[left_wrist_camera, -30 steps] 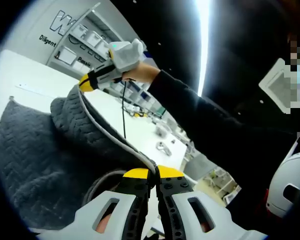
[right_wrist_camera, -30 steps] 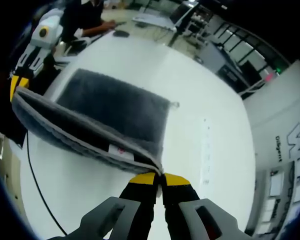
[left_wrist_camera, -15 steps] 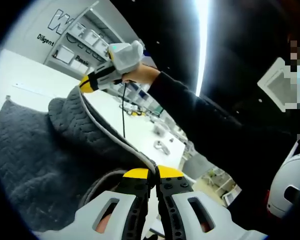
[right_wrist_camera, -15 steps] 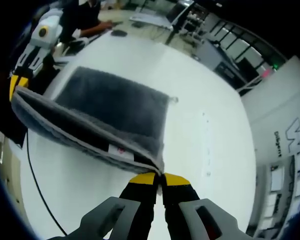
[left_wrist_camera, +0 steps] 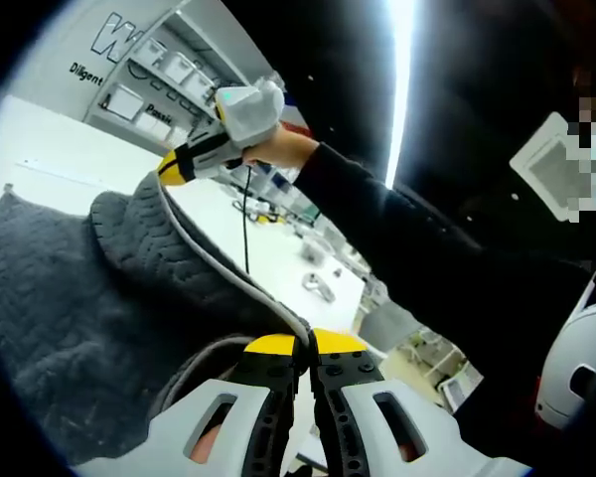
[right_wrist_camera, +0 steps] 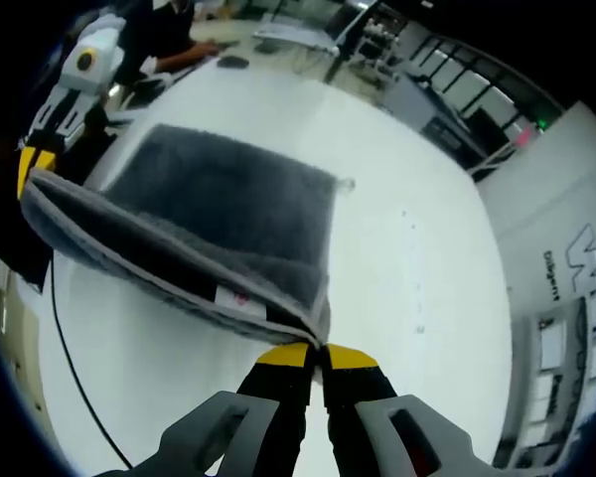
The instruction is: Open the folded towel by lifting each exposed corner and separating the folded layers until the towel lies flat within the target outline without major curled edges
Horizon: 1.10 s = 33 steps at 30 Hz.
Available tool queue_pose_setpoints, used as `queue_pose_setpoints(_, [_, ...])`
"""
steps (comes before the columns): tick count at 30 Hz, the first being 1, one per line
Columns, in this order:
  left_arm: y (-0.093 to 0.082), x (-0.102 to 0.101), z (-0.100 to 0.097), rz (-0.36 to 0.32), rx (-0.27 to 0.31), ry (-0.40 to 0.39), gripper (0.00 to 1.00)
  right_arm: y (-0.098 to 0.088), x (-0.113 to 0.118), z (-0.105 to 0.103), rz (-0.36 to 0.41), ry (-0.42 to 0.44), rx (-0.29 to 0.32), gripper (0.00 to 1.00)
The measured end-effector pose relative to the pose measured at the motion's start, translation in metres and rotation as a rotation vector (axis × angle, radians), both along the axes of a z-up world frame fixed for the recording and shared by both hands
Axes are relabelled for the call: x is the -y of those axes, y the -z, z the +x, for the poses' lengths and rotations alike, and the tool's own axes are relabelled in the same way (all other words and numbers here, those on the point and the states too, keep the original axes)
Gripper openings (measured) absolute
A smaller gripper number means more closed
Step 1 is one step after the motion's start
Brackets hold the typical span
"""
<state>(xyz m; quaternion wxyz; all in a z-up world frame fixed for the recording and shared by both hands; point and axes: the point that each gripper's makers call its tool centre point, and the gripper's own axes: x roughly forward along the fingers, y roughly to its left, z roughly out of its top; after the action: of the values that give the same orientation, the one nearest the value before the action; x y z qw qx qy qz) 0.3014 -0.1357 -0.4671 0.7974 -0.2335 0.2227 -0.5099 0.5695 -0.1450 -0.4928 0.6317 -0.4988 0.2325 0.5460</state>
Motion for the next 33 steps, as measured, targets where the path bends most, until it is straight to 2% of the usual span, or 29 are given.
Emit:
queue_pose_setpoints(9, [0.005, 0.003, 0.002, 0.008, -0.007, 0.006, 0.02, 0.008, 0.012, 0.003, 0.009, 0.014, 0.004, 0.00])
queue_pose_setpoints(20, [0.018, 0.018, 0.007, 0.026, -0.009, 0.013, 0.02, 0.018, 0.021, 0.008, 0.008, 0.013, 0.025, 0.00])
queue_pose_setpoints(25, [0.018, 0.033, 0.000, 0.037, -0.008, 0.022, 0.02, 0.020, 0.034, 0.000, 0.009, 0.018, 0.020, 0.00])
queue_pose_setpoints(33, [0.020, 0.046, -0.002, 0.048, -0.008, 0.023, 0.02, 0.023, 0.047, -0.007, 0.012, 0.026, 0.028, 0.00])
